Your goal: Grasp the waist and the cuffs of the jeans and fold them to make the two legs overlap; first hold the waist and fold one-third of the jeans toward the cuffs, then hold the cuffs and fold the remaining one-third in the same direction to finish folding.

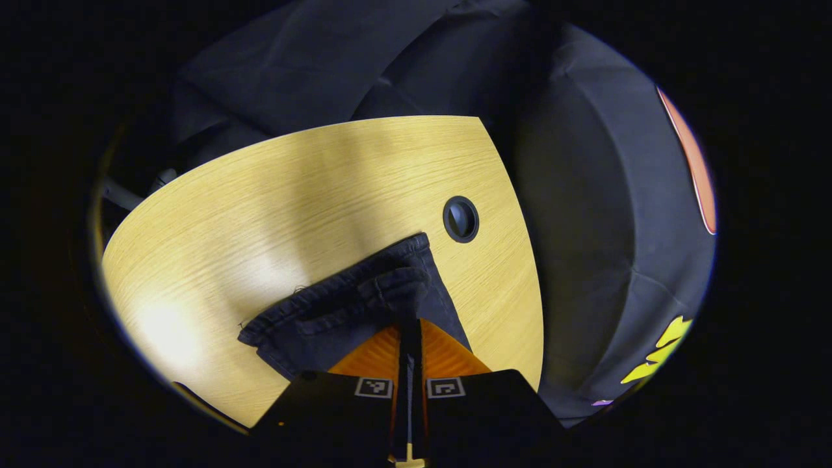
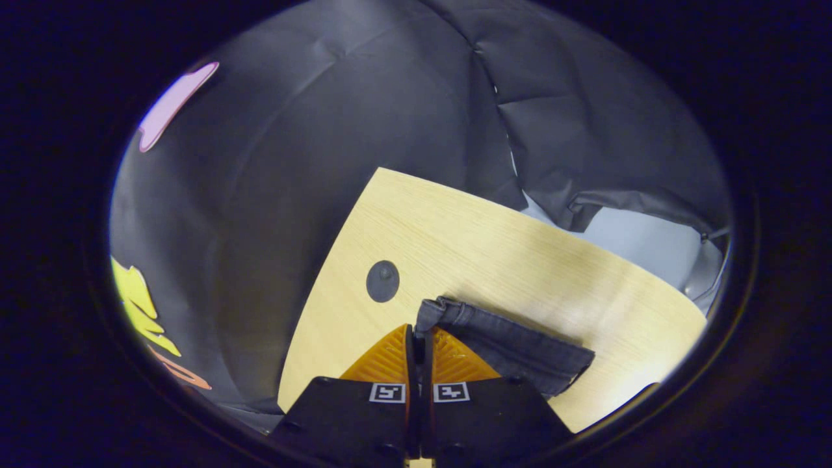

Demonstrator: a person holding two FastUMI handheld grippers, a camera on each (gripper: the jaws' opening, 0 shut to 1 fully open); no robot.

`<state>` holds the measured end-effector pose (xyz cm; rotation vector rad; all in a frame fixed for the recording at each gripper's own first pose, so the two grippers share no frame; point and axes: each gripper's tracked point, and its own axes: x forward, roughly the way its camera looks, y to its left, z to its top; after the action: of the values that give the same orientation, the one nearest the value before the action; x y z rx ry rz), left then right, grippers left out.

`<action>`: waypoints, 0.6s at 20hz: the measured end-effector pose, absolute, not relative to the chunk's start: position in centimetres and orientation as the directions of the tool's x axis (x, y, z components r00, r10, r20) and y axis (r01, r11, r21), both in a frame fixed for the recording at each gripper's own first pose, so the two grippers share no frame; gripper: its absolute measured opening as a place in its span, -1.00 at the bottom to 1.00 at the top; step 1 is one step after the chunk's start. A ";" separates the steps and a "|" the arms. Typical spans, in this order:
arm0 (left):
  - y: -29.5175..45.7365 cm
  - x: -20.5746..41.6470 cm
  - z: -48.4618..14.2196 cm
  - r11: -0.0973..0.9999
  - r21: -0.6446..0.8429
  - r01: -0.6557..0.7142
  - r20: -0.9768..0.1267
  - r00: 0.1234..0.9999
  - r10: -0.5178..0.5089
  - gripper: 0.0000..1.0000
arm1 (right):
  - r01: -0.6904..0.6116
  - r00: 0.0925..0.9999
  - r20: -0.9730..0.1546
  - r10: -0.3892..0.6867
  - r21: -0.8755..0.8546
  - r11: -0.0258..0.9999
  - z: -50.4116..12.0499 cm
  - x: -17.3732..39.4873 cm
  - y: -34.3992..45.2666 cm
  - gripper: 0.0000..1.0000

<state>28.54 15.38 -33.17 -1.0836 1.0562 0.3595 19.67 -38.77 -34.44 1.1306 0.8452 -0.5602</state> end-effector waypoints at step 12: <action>14.1 29.1 -25.7 0.583 -0.595 -0.553 -0.766 0.610 -0.204 0.98 | 0.721 0.622 -0.781 -0.051 0.546 0.426 -30.4 17.7 -38.9 0.63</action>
<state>29.07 14.14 -25.67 -0.9559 0.9234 0.2418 17.74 -38.88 -30.41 1.0263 0.7690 -0.5469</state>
